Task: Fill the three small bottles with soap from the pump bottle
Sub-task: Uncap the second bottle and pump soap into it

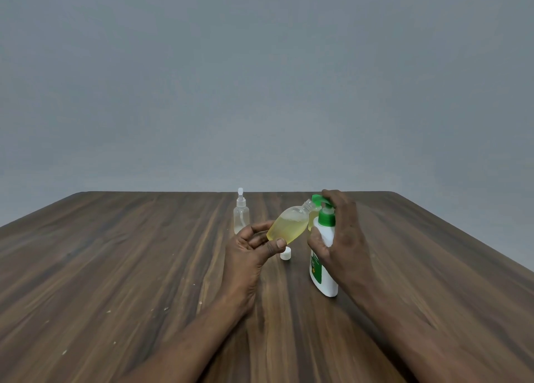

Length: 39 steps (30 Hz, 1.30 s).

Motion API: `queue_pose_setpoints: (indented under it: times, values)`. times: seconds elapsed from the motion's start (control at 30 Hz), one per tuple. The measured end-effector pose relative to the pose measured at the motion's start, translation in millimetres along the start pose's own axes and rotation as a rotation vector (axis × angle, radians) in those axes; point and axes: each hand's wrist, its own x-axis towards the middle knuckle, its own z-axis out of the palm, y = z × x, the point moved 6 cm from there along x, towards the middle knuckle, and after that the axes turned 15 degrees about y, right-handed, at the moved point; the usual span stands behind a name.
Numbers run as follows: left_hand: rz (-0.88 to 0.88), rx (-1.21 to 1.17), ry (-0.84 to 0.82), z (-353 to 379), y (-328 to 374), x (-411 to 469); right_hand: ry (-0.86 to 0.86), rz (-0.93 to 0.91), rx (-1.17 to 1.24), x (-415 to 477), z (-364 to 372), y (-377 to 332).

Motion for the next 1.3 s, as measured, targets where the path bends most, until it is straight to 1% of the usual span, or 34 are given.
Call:
queue_pose_setpoints:
  times: [0.4,0.8,1.03,1.17,1.3]
  values:
    - [0.015,0.019,0.014,-1.5,1.3,2.6,0.01,-0.013,0.001,0.2,-0.6,0.1]
    - [0.007,0.017,-0.005,-0.1,-0.6,1.6,-0.009,0.007,0.001,0.0,0.8,1.0]
    - [-0.011,0.01,0.016,-2.0,-1.8,2.5,0.004,0.001,0.001,0.6,-0.5,0.8]
    - [-0.014,0.01,0.018,-2.5,-2.9,3.9,0.001,-0.011,-0.036,-0.8,1.0,0.8]
    - [-0.009,0.023,0.014,-2.0,-2.3,2.4,-0.001,-0.006,-0.005,-0.1,-0.3,0.1]
